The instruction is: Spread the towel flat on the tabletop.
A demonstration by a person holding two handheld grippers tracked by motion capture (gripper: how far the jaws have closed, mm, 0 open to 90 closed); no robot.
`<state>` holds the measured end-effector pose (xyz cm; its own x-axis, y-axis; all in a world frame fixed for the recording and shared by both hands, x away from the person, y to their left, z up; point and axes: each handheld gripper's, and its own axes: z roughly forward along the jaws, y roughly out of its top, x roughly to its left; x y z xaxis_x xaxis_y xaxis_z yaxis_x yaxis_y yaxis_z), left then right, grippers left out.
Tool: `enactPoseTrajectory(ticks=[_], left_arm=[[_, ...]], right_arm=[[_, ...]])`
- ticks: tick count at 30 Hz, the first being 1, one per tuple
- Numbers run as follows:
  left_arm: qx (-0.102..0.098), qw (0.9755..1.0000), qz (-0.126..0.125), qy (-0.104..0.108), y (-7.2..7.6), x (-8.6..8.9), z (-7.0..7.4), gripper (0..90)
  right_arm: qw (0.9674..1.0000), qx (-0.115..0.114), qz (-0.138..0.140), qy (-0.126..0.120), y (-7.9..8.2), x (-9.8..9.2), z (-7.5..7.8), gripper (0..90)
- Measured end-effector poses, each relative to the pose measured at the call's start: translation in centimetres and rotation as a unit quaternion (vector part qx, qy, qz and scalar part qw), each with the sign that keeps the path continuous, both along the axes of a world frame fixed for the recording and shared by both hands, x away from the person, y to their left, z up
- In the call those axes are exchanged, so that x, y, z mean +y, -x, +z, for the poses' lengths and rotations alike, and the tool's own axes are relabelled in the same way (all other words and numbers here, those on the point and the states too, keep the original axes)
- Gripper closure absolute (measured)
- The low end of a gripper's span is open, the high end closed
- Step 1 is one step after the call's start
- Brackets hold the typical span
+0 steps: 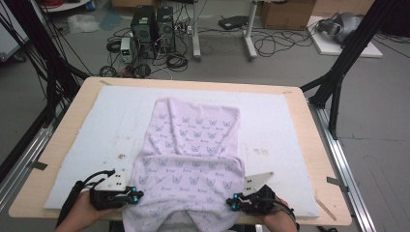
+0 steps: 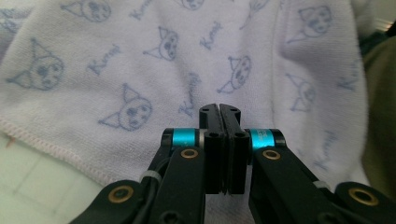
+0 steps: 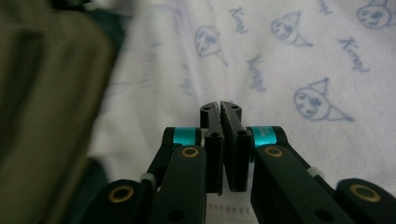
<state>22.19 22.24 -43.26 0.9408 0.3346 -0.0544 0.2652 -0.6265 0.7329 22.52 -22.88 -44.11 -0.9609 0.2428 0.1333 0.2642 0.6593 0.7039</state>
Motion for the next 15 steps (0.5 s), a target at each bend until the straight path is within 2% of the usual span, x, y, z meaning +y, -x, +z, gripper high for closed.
enactPoseTrajectory(ticks=[2, 4, 5, 7, 8, 10, 12, 13, 14, 15], left_arm=[[0.006, 0.9997, -0.021, 0.014, 1.2, 0.5, 0.6, 88.2], [0.001, 0.9995, -0.027, 0.018, 1.7, 0.6, 0.9, 87.4], [-0.008, 0.9996, -0.021, 0.017, 1.7, 0.5, 0.9, 83.9], [-0.011, 0.9999, 0.000, 0.011, 1.1, 0.0, 0.7, 65.9], [-0.011, 0.9999, 0.003, 0.010, 0.7, -0.1, 0.6, 61.7], [-0.010, 0.9999, 0.011, 0.007, -0.2, -0.7, 0.1, 56.7], [-0.006, 0.9999, 0.007, -0.006, -0.8, -1.3, -0.4, 59.5], [-0.006, 0.9999, 0.002, -0.013, -0.9, -1.5, -0.7, 65.3], [-0.014, 0.9999, 0.006, -0.005, -0.9, -1.5, -0.8, 70.0], [-0.007, 0.9999, 0.003, -0.007, -0.9, -1.4, -0.7, 78.8]], right_arm=[[0.9996, 0.009, 0.022, -0.016, 1.4, -0.5, 0.7, 88.0], [0.9988, 0.007, 0.035, -0.034, 2.4, -0.8, 1.7, 85.8], [0.9990, -0.005, 0.028, -0.034, 2.4, -1.0, 2.1, 81.4], [0.9995, -0.014, 0.006, -0.029, 1.7, -1.1, 2.3, 69.5], [0.9996, -0.013, -0.007, -0.026, 1.1, -1.0, 2.1, 66.7], [0.9996, -0.010, -0.009, -0.027, 0.2, -0.5, 1.4, 62.1], [0.9998, -0.012, -0.004, -0.016, -0.2, 0.3, 0.7, 62.0], [0.9998, -0.014, -0.004, -0.009, -0.3, 0.7, 0.3, 62.3], [0.9999, -0.015, -0.002, -0.001, -0.4, 0.9, 0.0, 64.4], [0.9997, -0.025, -0.004, 0.001, -0.5, 1.1, -0.2, 69.4]])
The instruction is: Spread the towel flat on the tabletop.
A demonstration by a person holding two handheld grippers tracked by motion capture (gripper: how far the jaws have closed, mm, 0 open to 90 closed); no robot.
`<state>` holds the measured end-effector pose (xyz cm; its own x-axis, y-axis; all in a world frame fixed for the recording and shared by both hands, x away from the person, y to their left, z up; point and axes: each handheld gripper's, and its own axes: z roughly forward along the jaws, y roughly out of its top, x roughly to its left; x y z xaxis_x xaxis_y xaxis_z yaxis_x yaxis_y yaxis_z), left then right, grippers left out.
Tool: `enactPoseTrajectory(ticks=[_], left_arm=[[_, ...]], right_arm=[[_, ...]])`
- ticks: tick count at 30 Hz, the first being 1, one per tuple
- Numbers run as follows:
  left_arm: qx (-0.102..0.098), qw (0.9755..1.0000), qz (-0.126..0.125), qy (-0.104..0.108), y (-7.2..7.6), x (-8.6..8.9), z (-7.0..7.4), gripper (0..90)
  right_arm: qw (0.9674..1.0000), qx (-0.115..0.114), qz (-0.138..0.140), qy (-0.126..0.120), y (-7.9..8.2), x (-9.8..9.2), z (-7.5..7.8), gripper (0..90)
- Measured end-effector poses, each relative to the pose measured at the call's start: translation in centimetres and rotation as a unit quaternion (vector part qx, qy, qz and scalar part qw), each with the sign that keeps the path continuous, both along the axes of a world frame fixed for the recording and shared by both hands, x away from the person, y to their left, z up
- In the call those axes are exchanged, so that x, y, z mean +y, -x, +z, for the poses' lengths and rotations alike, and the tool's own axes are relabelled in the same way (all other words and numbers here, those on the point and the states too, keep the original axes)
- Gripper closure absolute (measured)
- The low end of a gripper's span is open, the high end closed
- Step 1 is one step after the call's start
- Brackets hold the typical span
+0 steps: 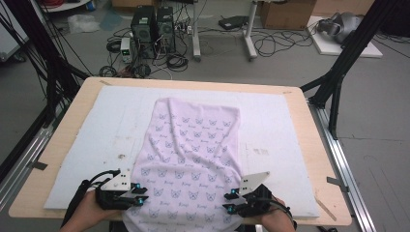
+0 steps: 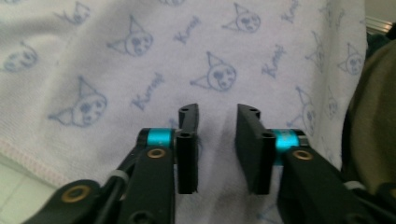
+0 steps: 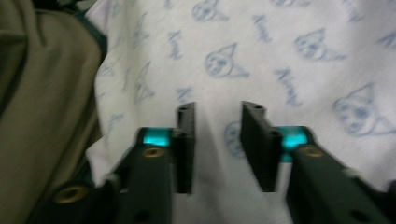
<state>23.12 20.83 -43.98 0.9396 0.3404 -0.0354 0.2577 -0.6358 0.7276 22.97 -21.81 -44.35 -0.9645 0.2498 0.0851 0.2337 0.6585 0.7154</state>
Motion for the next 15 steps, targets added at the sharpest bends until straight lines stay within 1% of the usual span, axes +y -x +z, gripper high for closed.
enactPoseTrajectory(ticks=[1, 2, 3, 4, 5, 6, 7, 8, 9, 11, 12, 13, 14, 15], left_arm=[[0.002, 1.0000, 0.000, 0.002, 0.1, 0.0, 0.0, 87.0], [0.003, 1.0000, -0.002, 0.003, 0.3, 0.1, 0.0, 87.7], [0.011, 0.9999, -0.010, 0.006, 0.7, 0.2, 0.0, 88.2], [0.010, 0.9998, -0.019, 0.004, 1.1, 0.4, 0.1, 88.3], [0.009, 0.9996, -0.025, 0.003, 1.3, 0.5, 0.2, 88.2], [0.003, 0.9997, -0.024, 0.007, 1.5, 0.8, 0.3, 87.9], [0.003, 0.9997, -0.018, 0.013, 1.4, 0.9, 0.4, 86.5], [-0.002, 0.9999, -0.006, 0.014, 1.0, 1.0, 0.6, 81.4], [-0.007, 0.9998, 0.006, 0.015, 0.4, 1.0, 0.8, 72.7], [-0.018, 0.9993, 0.031, 0.014, -1.0, 1.0, 1.1, 65.1], [-0.025, 0.9984, 0.048, 0.015, -1.7, 0.9, 1.2, 62.0], [-0.034, 0.9973, 0.064, 0.014, -2.5, 0.9, 1.3, 61.1], [-0.039, 0.9957, 0.083, 0.011, -3.2, 0.8, 1.2, 59.7], [-0.036, 0.9951, 0.092, 0.008, -3.9, 0.8, 1.1, 59.4]], right_arm=[[1.0000, -0.002, -0.006, -0.001, 0.0, -0.1, 0.0, 75.2], [1.0000, 0.002, -0.008, -0.004, 0.0, -0.2, -0.1, 85.1], [0.9999, 0.011, 0.004, -0.007, 0.1, -0.3, -0.1, 87.7], [0.9995, 0.024, 0.019, -0.011, 0.2, -0.3, -0.1, 87.8], [0.9991, 0.027, 0.030, -0.012, 0.5, -0.3, -0.1, 87.4], [0.9992, 0.019, 0.031, -0.013, 0.6, -0.4, 0.1, 85.7], [0.9994, 0.013, 0.014, -0.029, 0.6, -0.8, 0.6, 81.2], [0.9994, 0.006, -0.001, -0.034, 0.3, -1.2, 0.8, 78.0], [0.9990, -0.011, -0.025, -0.035, -0.4, -1.6, 1.2, 74.9], [0.9974, -0.034, -0.058, -0.028, -2.0, -2.3, 1.8, 71.1], [0.9961, -0.038, -0.076, -0.024, -2.8, -2.5, 1.9, 70.0], [0.9948, -0.039, -0.091, -0.021, -3.8, -2.6, 1.9, 69.0], [0.9937, -0.038, -0.102, -0.025, -4.6, -2.8, 1.8, 66.5], [0.9928, -0.031, -0.113, -0.026, -5.4, -2.8, 1.5, 64.6]])
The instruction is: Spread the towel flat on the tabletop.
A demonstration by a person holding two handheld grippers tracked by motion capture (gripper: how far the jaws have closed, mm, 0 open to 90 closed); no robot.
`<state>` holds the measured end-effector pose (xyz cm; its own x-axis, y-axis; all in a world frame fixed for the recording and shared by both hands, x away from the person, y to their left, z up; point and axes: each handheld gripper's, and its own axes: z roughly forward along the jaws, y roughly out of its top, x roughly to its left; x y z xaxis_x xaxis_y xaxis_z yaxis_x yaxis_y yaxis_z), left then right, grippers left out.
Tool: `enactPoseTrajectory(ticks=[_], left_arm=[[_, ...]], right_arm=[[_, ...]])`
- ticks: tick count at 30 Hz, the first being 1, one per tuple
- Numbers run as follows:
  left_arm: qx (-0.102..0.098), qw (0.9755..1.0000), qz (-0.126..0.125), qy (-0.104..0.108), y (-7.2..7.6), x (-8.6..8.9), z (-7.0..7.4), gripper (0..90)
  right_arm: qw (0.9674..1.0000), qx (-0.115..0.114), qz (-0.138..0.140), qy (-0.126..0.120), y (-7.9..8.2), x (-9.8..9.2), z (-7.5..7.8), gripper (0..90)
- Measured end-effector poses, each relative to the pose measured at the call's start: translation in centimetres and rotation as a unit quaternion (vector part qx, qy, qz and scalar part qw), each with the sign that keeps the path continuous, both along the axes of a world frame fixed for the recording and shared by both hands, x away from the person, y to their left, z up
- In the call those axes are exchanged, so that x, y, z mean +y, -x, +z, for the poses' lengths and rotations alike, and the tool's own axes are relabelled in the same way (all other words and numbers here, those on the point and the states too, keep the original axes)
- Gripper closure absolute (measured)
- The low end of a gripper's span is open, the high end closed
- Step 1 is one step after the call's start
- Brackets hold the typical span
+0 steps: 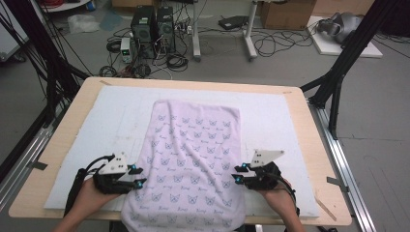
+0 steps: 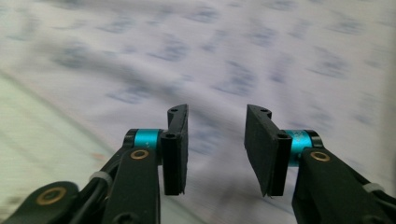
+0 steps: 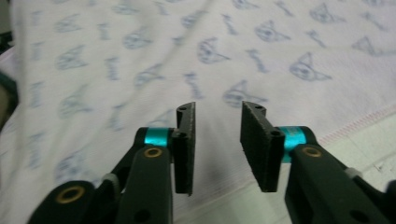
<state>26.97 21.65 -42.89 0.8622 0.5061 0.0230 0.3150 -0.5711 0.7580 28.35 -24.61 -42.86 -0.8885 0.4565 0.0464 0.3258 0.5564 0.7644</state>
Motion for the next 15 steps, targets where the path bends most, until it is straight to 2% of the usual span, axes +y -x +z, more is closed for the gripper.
enactPoseTrajectory(ticks=[2, 3, 5, 6, 8, 9, 10, 13, 15], left_arm=[[0.014, 0.9998, 0.012, -0.004, -0.9, -0.1, -0.6, 61.3], [0.024, 0.9996, 0.008, -0.011, -1.2, -0.3, -1.0, 62.7], [0.017, 0.9998, 0.003, -0.004, -1.0, -0.2, -1.3, 68.7], [0.018, 0.9998, 0.001, -0.002, -0.9, -0.1, -1.3, 74.4], [0.018, 0.9998, -0.007, -0.002, -0.8, -0.1, -1.3, 85.8], [0.020, 0.9998, -0.007, -0.004, -0.8, 0.0, -1.3, 87.1], [0.022, 0.9997, -0.005, -0.003, -0.8, 0.0, -1.2, 87.8], [0.027, 0.9996, -0.011, -0.001, -0.1, 0.6, -1.0, 88.3], [0.025, 0.9996, -0.015, 0.004, 0.8, 1.2, -0.8, 88.2]], right_arm=[[0.9998, 0.016, -0.003, 0.009, -0.8, 0.3, -0.6, 62.4], [0.9997, 0.016, 0.002, 0.016, -1.0, 0.5, -0.9, 60.7], [0.9993, 0.027, 0.011, 0.022, -1.0, 0.9, -1.5, 58.3], [0.9995, 0.022, 0.010, 0.018, -0.9, 1.0, -1.7, 58.2], [0.9996, 0.019, 0.006, 0.018, -0.9, 0.9, -1.7, 65.9], [0.9996, 0.017, 0.008, 0.019, -1.0, 0.8, -1.7, 73.9], [0.9993, 0.032, 0.019, 0.009, -1.1, 0.7, -1.7, 86.0], [0.9987, 0.034, 0.036, 0.011, -0.7, 0.7, -1.5, 87.5], [0.9984, 0.031, 0.046, -0.007, 0.1, 0.5, -1.0, 87.3]])
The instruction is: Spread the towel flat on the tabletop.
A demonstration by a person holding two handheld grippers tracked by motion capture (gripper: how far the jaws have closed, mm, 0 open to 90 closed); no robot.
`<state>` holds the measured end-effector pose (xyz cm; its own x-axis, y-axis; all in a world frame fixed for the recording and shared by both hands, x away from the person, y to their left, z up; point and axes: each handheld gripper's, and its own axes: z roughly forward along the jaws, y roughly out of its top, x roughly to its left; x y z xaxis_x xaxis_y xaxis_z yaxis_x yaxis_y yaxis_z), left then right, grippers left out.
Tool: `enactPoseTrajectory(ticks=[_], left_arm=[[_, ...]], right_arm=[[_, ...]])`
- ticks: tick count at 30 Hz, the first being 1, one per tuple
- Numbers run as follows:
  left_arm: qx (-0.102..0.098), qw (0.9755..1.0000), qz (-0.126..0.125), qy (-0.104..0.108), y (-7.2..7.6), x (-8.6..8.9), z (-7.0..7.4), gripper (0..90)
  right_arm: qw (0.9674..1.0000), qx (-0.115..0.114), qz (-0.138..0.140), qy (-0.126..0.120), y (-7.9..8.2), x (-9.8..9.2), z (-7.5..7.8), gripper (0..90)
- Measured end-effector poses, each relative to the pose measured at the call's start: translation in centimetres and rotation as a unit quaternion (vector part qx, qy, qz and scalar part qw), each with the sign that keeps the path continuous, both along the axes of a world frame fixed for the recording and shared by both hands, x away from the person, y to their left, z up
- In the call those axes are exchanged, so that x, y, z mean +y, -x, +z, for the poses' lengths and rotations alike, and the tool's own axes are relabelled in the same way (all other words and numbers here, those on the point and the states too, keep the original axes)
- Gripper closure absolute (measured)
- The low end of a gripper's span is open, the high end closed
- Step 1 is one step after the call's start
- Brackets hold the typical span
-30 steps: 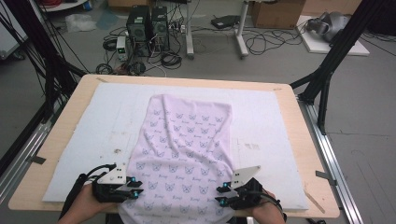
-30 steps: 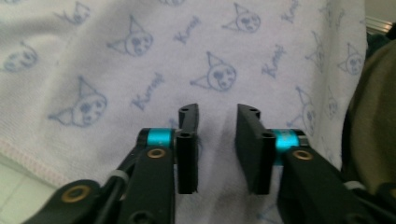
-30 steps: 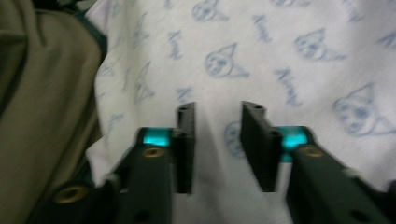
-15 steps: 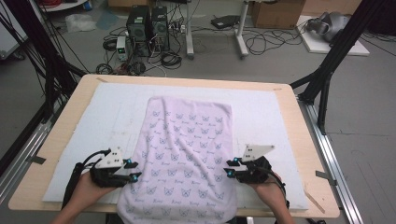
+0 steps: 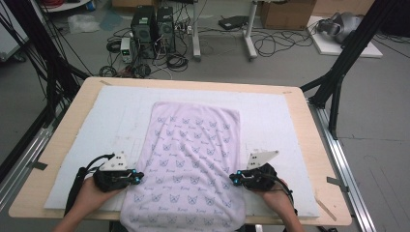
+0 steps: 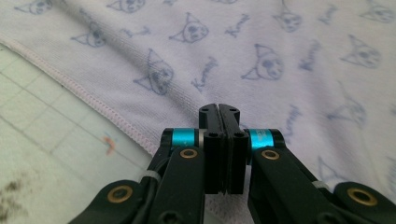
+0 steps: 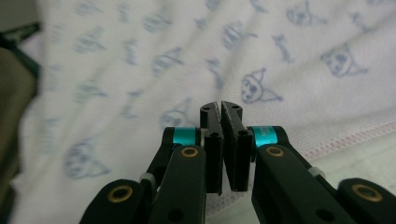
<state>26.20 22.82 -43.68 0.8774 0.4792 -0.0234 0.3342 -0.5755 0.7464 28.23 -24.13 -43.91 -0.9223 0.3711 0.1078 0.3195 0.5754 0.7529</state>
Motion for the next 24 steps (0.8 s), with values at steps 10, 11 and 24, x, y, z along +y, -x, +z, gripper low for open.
enactPoseTrajectory(ticks=[10, 11, 24], left_arm=[[0.003, 0.9998, 0.019, -0.009, -0.2, 0.0, -0.4, 58.2], [0.005, 0.9998, 0.020, -0.005, -0.3, 0.0, -0.4, 56.2], [-0.009, 0.9979, 0.059, 0.025, -3.0, -0.5, 0.1, 47.0]], right_arm=[[0.9998, -0.012, -0.011, 0.010, 0.8, 0.8, 0.2, 59.7], [0.9998, -0.015, -0.010, 0.008, 0.9, 1.0, 0.3, 58.7], [0.9985, -0.028, -0.048, 0.002, -1.8, 0.5, 0.3, 49.2]])
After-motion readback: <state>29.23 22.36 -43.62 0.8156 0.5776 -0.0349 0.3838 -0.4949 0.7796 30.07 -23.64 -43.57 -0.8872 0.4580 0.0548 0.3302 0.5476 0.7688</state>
